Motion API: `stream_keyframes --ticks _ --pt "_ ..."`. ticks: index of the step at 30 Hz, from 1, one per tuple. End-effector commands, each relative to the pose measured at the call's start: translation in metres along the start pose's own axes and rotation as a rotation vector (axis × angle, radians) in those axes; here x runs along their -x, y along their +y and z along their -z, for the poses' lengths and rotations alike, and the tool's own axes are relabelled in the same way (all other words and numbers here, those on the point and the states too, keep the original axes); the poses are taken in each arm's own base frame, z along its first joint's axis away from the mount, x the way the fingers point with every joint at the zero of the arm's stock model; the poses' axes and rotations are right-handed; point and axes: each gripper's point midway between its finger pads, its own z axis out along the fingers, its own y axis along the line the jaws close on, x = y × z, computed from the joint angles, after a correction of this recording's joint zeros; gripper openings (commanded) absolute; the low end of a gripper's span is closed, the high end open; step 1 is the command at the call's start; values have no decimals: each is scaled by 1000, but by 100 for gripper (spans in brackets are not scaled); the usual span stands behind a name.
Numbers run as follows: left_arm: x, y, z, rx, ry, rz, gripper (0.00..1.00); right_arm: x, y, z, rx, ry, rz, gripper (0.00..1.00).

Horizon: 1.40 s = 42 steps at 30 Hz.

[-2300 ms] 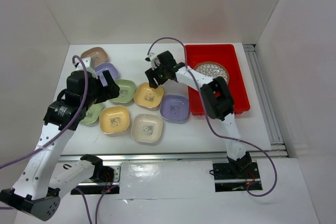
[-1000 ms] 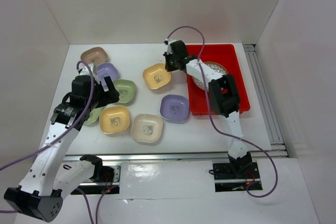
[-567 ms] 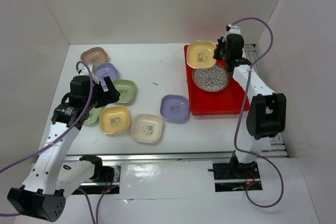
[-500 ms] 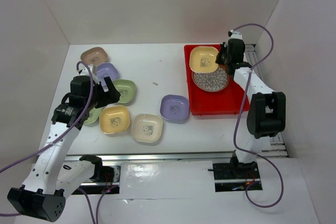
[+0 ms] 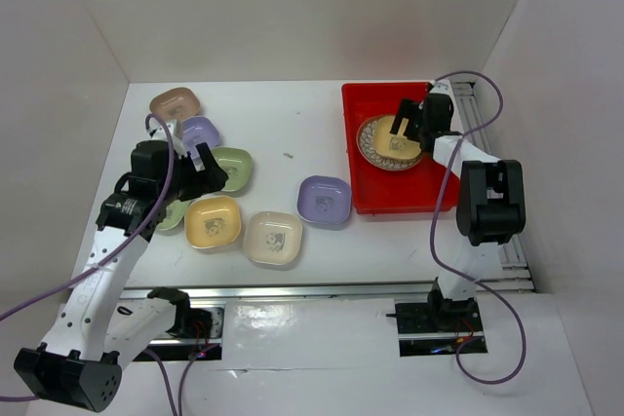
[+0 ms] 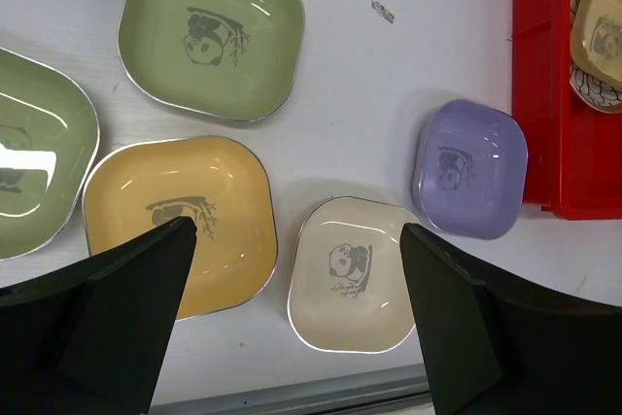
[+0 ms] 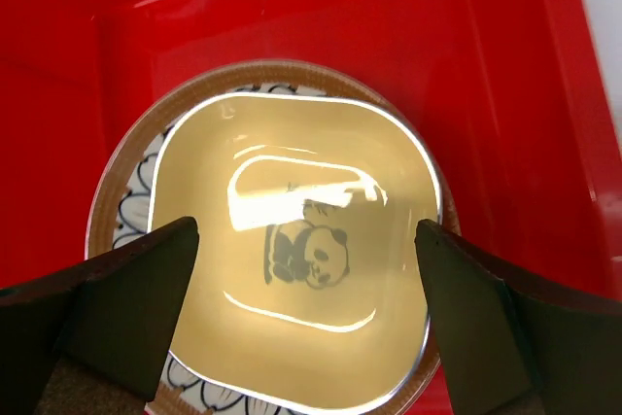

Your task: Place the plates into the plastic bin on the countertop

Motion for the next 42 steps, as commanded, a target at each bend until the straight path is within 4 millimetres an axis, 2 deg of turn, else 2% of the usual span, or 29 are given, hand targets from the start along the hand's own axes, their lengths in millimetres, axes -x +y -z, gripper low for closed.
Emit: stream_keyframes --ticks 1,2,3,5,6,7,9,10,11,12,14,16,17,18,19,20,23,24,26,27,28,31,32,33,34,35,39,40,42 --pt "5 -5 -2 -33 -19 -20 100 56 12 11 -15 -173 24 100" --pt "2 -3 -4 -30 -11 -19 100 58 15 16 -28 -180 28 100" --pt "2 -3 -4 -30 -11 -19 100 52 24 16 -15 -164 52 100" --pt "4 -4 -4 -33 -19 -20 100 62 41 27 -7 -167 79 100" --pt "4 -6 -4 -42 -15 -20 100 61 43 29 -37 -164 86 100" --pt "2 -8 -4 -54 -10 -20 100 61 59 38 -25 -171 102 100" --pt "0 -16 -8 -100 15 -31 100 65 70 52 -48 -182 116 100" --pt "-1 -20 -10 -120 26 -31 100 59 84 60 -30 -181 123 100" --pt "-4 -24 -14 -145 37 -32 100 67 92 76 -8 -204 123 100" --pt "-8 -26 -17 -162 63 -30 100 59 97 83 3 -187 125 100" --pt "-9 -32 -26 -181 107 -26 100 46 129 100 120 -147 144 100" --pt "-6 -33 -30 -180 109 -25 100 24 146 110 146 -87 173 100" --pt "-6 -34 -30 -180 109 -25 100 8 172 119 188 -68 187 100" --pt "-7 -30 -30 -170 113 -19 100 -6 181 120 206 -43 198 99" --pt "-4 -29 -28 -165 99 -21 100 -9 191 123 222 -48 195 97" --pt "-3 -23 -28 -137 86 -7 100 -25 210 128 258 -22 186 94" --pt "3 -15 -23 -96 50 -3 100 -53 225 123 220 15 182 92" --pt "3 -8 -22 -57 41 6 100 -72 236 122 215 54 169 90" --pt "3 -3 -22 -29 38 7 100 -88 243 121 188 62 145 89" --pt "4 1 -19 -11 27 7 100 -105 253 121 187 84 131 89" --pt "5 1 -19 -11 27 7 100 -118 254 121 179 101 136 89" --pt "6 0 -17 -15 17 6 100 -146 268 118 170 121 154 85" --pt "6 0 -17 -15 17 6 100 -147 274 117 170 116 147 84" --pt "6 0 -17 -15 17 6 100 -151 272 114 154 121 156 83" --pt "7 -1 -14 -19 9 5 100 -163 276 109 148 140 157 82" --pt "2 1 -15 -11 25 6 100 -166 273 106 127 150 170 80" --pt "5 0 -11 -20 7 5 100 -187 270 96 93 179 151 72" --pt "5 0 -11 -20 7 5 100 -187 270 96 93 180 151 72" --pt "5 0 -11 -20 7 5 100 -196 268 92 79 193 143 60"
